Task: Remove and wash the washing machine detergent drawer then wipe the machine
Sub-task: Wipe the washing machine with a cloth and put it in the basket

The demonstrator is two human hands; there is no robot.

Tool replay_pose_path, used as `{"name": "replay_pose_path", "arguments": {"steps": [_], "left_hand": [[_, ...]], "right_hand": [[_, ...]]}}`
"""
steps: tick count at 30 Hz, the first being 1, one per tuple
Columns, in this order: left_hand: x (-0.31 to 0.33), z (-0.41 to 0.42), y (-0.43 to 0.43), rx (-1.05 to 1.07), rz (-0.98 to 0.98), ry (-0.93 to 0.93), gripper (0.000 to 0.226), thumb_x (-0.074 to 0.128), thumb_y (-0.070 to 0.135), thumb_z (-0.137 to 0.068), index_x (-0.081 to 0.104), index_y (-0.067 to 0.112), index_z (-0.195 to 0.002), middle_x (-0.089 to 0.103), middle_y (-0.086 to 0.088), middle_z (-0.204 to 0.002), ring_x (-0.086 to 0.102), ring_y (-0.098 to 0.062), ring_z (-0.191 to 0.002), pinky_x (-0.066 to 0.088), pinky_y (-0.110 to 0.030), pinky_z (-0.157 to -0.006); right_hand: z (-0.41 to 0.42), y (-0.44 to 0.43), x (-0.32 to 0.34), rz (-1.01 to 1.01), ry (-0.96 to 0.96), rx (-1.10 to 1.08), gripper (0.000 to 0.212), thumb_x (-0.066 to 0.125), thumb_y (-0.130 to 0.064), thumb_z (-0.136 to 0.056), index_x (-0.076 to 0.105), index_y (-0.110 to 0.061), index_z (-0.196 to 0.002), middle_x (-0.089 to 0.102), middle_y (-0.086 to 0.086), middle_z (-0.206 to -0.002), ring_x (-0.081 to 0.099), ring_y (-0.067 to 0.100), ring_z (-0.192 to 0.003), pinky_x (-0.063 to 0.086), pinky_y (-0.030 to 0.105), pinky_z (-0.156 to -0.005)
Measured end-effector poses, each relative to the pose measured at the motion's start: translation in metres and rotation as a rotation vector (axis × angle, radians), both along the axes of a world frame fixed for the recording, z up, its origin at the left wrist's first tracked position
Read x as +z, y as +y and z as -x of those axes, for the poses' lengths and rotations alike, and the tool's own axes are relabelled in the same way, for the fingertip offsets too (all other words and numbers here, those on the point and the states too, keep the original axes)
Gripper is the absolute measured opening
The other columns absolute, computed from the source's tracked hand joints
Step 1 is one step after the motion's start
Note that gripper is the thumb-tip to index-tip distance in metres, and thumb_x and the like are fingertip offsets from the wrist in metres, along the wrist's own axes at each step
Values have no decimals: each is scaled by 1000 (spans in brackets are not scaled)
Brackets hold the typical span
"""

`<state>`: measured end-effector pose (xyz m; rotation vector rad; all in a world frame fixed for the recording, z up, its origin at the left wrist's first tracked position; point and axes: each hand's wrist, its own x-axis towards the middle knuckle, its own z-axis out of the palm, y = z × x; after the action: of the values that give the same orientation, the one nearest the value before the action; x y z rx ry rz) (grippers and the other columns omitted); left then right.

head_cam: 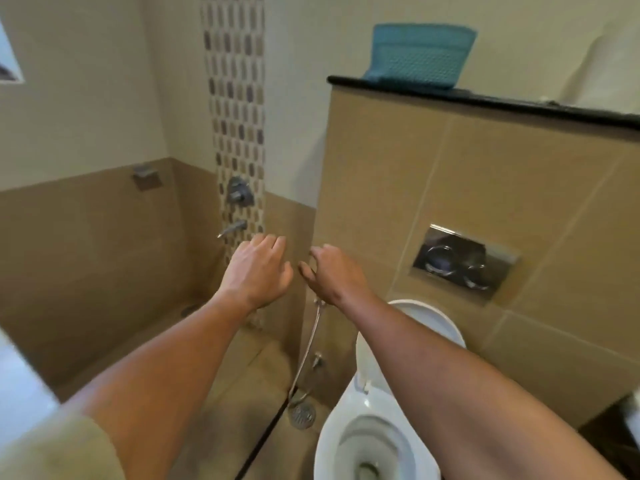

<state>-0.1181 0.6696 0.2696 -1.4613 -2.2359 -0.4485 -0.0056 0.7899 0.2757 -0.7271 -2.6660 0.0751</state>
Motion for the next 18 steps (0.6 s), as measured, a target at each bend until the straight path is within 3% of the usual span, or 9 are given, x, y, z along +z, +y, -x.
{"name": "replay_pose_path", "arguments": {"steps": [7, 13, 18], "left_hand": [[108, 56, 128, -204, -189, 160, 39, 62, 32, -87, 62, 6, -116, 69, -12, -107, 62, -31, -102, 51, -43, -84], [222, 100, 223, -356, -334, 260, 43, 62, 36, -86, 61, 7, -118, 67, -14, -111, 60, -33, -101, 51, -45, -80], [295, 136, 291, -450, -407, 172, 56, 59, 39, -91, 51, 5, -134, 57, -17, -131, 52, -36, -118, 49, -49, -92]], "right_hand": [[46, 107, 108, -269, 124, -108, 41, 44, -47, -95, 63, -16, -115, 66, 8, -110, 64, 31, -98, 53, 39, -78], [60, 189, 222, -531, 192, -313, 41, 47, -50, -93, 62, -17, -112, 66, 8, -109, 63, 29, -101, 49, 36, -77], [54, 245, 296, -590, 283, -546, 49, 47, -52, -92, 51, -14, -124, 59, 9, -119, 56, 31, -109, 47, 40, -82]]}}
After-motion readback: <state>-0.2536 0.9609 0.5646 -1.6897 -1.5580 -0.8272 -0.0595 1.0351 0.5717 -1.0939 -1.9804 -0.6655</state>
